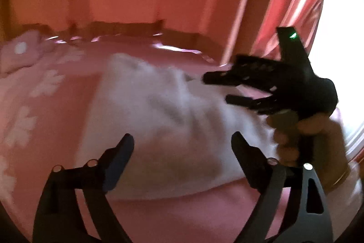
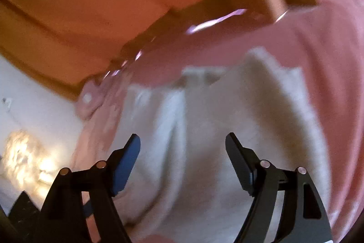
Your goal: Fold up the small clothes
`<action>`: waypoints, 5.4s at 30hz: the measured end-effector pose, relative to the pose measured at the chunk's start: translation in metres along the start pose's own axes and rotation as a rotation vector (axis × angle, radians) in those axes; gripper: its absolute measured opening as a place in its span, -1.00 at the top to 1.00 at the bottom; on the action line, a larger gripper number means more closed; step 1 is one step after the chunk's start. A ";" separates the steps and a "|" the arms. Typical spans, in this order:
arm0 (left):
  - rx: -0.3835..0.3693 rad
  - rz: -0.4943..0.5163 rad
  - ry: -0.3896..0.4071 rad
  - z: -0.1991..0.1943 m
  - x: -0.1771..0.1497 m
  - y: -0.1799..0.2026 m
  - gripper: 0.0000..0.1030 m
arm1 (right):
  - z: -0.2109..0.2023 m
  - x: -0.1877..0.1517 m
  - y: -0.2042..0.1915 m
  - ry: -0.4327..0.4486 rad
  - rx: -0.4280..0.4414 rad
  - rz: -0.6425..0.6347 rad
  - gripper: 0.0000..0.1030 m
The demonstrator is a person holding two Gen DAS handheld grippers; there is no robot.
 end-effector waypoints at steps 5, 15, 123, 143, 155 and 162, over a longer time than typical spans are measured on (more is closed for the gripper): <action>0.105 0.137 0.002 -0.003 -0.024 -0.012 -0.75 | 0.028 -0.016 -0.010 -0.116 -0.002 -0.014 -0.47; 0.044 0.054 -0.054 -0.020 -0.042 -0.041 -0.81 | 0.040 -0.024 -0.013 -0.158 0.119 0.062 -0.47; -0.033 0.056 -0.138 0.061 -0.017 -0.005 -0.79 | -0.046 -0.107 0.016 0.059 -0.494 -0.050 0.66; -0.217 -0.075 -0.127 0.049 -0.015 -0.020 -0.78 | -0.100 -0.101 0.020 0.287 -0.417 0.056 0.05; -0.324 -0.234 -0.246 0.096 -0.008 -0.031 -0.88 | -0.054 -0.075 0.071 0.165 -0.410 0.118 -0.71; -0.389 -0.286 -0.297 0.122 -0.012 -0.022 -0.90 | -0.041 -0.070 0.083 0.122 -0.286 0.167 -0.46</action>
Point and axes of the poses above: each gripper's, at about its wrist camera, not at the fingertips, and z roughly the way its jaws point, y to its right, x to its top, the point moved 3 cm from there along z, roughly the way its jaws point, and after that the axes turned 8 degrees about x, right-handed, at the moved point
